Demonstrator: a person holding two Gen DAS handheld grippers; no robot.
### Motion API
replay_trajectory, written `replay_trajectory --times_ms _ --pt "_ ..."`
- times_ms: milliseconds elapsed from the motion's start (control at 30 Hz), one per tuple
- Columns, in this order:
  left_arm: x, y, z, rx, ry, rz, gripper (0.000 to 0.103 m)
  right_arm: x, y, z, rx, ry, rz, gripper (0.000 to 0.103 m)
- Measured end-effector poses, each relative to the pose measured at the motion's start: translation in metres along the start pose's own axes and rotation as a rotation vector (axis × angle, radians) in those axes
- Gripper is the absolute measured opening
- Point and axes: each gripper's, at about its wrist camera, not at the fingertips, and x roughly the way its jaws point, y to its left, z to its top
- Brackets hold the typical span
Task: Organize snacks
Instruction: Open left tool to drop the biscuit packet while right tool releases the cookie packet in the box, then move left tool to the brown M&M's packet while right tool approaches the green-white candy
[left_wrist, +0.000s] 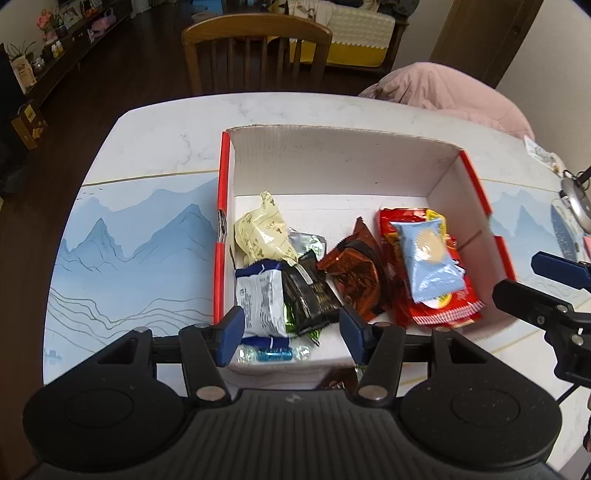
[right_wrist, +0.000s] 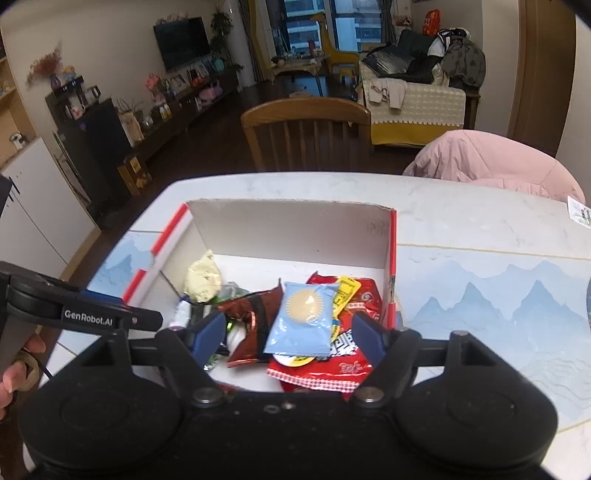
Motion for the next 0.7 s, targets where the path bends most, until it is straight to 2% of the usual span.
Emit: replay_trajectory --times_ms 300,600,700 --pt "-0.034 0.001 -0.026 0.016 -0.072 -0.032 0.066 -0.028 0.012 -0.013 0.001 -0.040 0.033 0.087" --pt "-0.049 0.003 -0.052 0.022 -0.104 -0.024 0.067 -0.042 0.015 -0.032 0.036 -0.053 0.061 0.096" --pt "-0.050 0.004 -0.061 0.025 -0.112 -0.016 0.075 -0.043 0.015 -0.040 0.044 -0.053 0.065 0.101"
